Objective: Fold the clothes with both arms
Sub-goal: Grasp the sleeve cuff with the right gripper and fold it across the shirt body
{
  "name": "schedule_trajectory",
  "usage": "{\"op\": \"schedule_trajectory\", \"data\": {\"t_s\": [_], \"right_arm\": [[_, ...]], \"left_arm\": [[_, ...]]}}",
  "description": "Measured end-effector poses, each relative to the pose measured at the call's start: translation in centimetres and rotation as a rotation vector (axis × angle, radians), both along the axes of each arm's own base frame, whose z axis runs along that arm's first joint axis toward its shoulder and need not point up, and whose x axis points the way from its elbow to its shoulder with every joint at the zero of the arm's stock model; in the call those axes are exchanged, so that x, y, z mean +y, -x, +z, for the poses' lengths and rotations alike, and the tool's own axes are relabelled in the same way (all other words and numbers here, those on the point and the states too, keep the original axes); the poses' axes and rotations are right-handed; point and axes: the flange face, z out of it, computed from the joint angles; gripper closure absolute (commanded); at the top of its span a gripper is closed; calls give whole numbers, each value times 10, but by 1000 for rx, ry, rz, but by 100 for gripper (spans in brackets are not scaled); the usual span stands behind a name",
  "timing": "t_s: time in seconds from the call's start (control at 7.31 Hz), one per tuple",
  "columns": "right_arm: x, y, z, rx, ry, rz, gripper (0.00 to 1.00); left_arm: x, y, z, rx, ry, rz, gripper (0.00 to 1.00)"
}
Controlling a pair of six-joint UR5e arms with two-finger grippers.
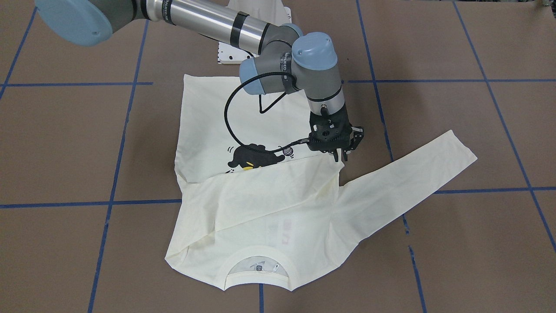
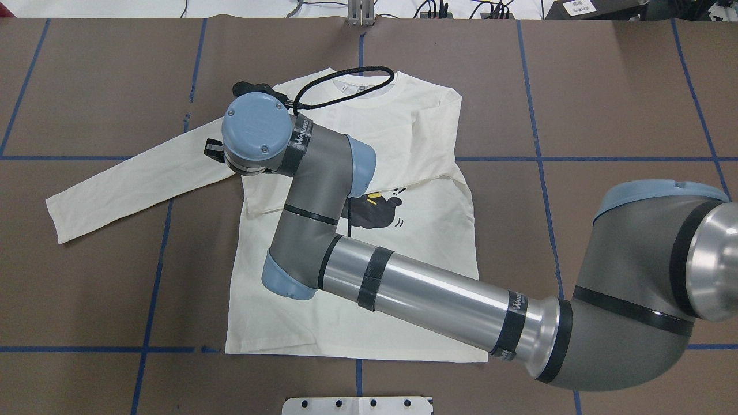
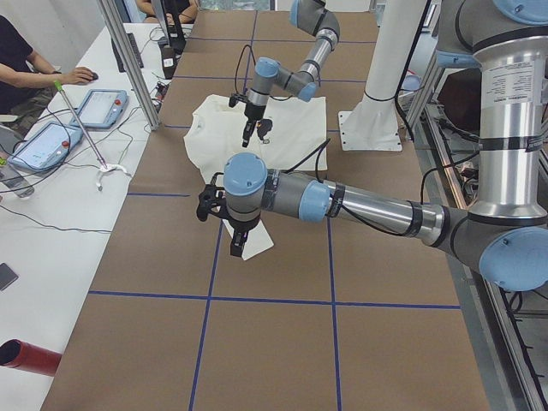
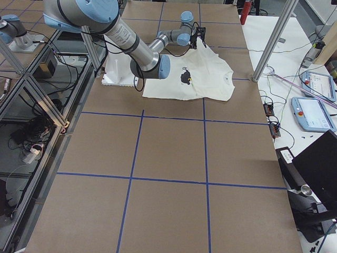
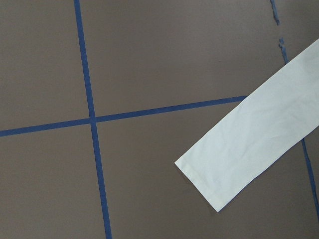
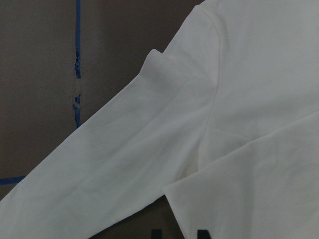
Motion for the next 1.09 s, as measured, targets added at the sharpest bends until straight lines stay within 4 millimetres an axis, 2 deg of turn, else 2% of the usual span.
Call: {"op": "schedule_trajectory", "data": {"t_s": [0.14, 0.27, 0.41, 0.55, 0.82, 1.09], "right_arm": [[4, 3, -11, -9, -4, 5, 1], [2, -5, -23, -36, 7, 22, 1], [-3, -25, -26, -68, 25, 45, 1], [-9, -57, -6, -83, 40, 63, 1], [-22, -138, 67, -90, 82, 45, 1], [-37, -218, 129, -93, 130, 23, 1]], "left_arm": [[-2, -5, -3, 3, -7, -2, 0], [-7, -24, -4, 9, -16, 8, 0], [-13, -47, 9, 18, 13, 7, 0], [-17, -71, 35, 31, 69, -6, 1], [-15, -126, 88, 32, 168, -29, 7], [-19, -174, 109, 18, 212, -45, 17]]}}
